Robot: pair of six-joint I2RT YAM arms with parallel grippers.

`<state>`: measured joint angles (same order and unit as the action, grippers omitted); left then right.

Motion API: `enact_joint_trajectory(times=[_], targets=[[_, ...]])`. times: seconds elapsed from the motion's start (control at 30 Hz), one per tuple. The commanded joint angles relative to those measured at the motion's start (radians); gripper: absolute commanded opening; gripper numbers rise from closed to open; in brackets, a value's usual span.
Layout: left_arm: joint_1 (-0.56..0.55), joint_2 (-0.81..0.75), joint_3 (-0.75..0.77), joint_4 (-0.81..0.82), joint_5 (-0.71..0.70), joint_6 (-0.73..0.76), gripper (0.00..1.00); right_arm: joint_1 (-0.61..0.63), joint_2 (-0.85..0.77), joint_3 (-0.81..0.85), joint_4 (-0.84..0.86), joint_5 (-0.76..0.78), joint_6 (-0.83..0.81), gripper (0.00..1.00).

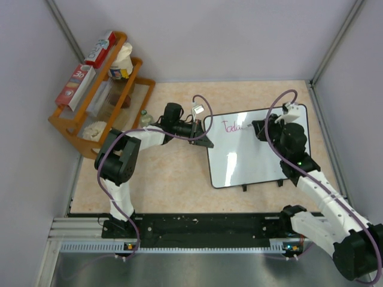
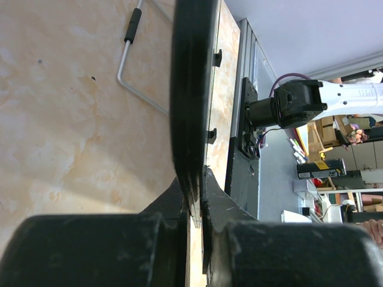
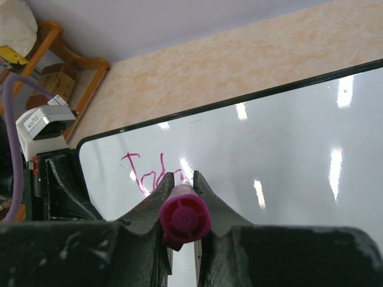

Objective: Write a sentence on the whiteboard

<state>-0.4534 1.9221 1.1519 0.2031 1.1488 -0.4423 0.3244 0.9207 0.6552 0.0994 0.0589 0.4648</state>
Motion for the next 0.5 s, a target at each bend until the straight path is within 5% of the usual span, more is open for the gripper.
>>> enact_joint_trajectory(times=[0.0, 0.47], targets=[[-0.025, 0.014, -0.026, -0.028, -0.003, 0.063, 0.0, -0.008, -0.049, 0.041, 0.023, 0.012, 0.006, 0.0], [-0.025, 0.009, -0.026, -0.03, -0.001, 0.068, 0.0, -0.008, 0.05, 0.093, 0.066, 0.038, 0.012, 0.0]])
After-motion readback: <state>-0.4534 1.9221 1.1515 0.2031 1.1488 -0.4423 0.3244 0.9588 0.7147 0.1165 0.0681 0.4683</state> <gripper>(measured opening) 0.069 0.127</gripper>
